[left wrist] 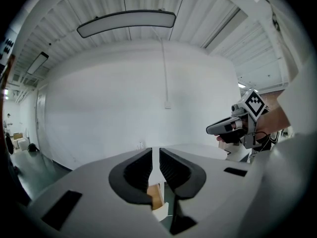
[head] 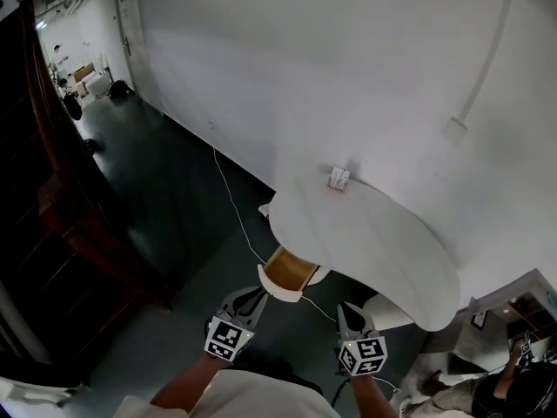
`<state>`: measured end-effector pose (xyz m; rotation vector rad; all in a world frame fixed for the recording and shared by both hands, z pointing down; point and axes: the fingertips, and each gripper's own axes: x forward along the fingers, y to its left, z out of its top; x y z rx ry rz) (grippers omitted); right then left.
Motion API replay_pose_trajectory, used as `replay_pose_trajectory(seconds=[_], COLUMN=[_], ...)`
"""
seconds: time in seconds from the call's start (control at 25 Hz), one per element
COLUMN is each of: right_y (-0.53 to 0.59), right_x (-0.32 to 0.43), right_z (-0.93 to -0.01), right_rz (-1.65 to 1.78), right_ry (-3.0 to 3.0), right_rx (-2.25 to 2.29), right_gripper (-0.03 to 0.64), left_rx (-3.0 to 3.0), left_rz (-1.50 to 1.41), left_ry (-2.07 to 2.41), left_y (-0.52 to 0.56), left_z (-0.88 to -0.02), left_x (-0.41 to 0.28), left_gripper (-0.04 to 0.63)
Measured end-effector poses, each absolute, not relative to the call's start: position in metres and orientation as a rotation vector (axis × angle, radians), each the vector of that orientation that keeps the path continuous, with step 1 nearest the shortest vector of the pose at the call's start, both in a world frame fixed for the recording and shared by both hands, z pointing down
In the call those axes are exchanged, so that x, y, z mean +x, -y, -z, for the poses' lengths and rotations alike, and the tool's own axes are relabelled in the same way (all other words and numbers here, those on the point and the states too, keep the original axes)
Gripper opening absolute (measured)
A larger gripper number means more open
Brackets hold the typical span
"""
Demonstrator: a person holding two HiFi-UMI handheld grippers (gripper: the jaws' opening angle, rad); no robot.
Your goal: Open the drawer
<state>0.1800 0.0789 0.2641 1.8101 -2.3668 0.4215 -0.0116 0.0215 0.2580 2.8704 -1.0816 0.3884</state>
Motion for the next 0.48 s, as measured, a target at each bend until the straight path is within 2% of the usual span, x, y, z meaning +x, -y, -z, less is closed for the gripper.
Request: replay_pose_trajectory(seconds=[0.48], right_y=[-0.09], right_x=[0.167], right_z=[-0.215], right_rz=[-0.357], right_ry=[2.343], right_rx=[1.912], right_gripper=[0.011], left_rx=[2.906], left_rz=[-0.336], left_ry=[1.047], left_y=[-0.02], left_z=[-0.201], left_x=[-0.056], left_gripper=[0.015])
